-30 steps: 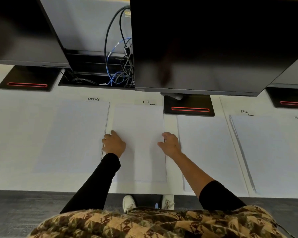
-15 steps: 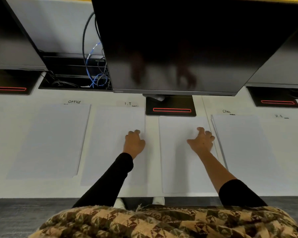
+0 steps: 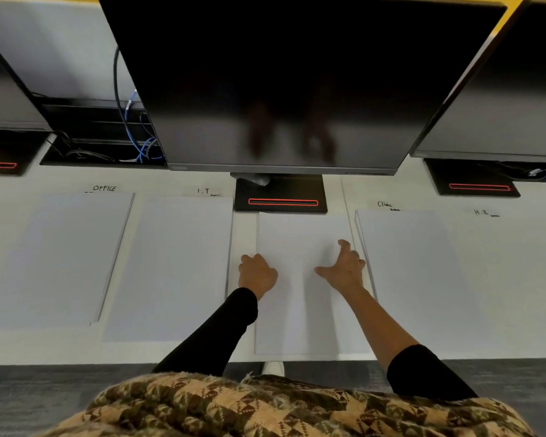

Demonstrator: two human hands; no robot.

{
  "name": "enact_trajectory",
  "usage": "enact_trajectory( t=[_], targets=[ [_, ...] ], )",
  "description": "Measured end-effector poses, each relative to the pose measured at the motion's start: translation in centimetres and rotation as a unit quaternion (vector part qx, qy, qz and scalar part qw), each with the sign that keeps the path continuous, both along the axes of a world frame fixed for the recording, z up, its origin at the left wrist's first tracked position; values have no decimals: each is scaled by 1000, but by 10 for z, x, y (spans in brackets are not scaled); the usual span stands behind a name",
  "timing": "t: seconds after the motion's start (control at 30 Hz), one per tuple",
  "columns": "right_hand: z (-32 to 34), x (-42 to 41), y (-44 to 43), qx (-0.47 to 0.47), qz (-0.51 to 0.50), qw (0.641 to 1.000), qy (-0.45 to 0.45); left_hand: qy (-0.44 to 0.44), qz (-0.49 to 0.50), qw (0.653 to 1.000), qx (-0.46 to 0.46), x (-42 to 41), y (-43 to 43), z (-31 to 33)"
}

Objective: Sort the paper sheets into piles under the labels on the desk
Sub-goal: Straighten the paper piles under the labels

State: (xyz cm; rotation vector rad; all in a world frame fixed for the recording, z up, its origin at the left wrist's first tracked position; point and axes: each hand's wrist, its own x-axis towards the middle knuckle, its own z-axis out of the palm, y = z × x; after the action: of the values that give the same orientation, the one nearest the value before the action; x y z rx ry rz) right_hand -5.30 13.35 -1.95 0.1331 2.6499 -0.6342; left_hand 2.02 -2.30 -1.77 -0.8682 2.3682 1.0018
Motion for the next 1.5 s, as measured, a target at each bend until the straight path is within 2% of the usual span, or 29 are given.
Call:
enact_trajectory(
  t=[0.57, 0.9, 1.1, 1.23, 1.37, 1.5],
  targets=[
    [0, 5, 9, -80, 3, 997, 5, 34, -45, 993, -105, 8, 27, 4],
    [-4, 7, 9, -90, 2, 996, 15, 41, 1, 995, -87, 7, 30, 6],
    [-6, 7, 6, -68, 6, 997, 24, 78, 44, 995, -47, 5, 32, 15],
    [-7, 8, 5, -64, 4, 998, 28, 110, 113, 987, -2, 0, 30, 23],
    [-8, 9, 6, -75, -8, 997, 32, 124, 111, 985, 35, -1, 22, 22],
    [-9, 3, 14, -83, -33, 995, 53, 165, 167, 964, 124, 2, 15, 32]
  ],
)
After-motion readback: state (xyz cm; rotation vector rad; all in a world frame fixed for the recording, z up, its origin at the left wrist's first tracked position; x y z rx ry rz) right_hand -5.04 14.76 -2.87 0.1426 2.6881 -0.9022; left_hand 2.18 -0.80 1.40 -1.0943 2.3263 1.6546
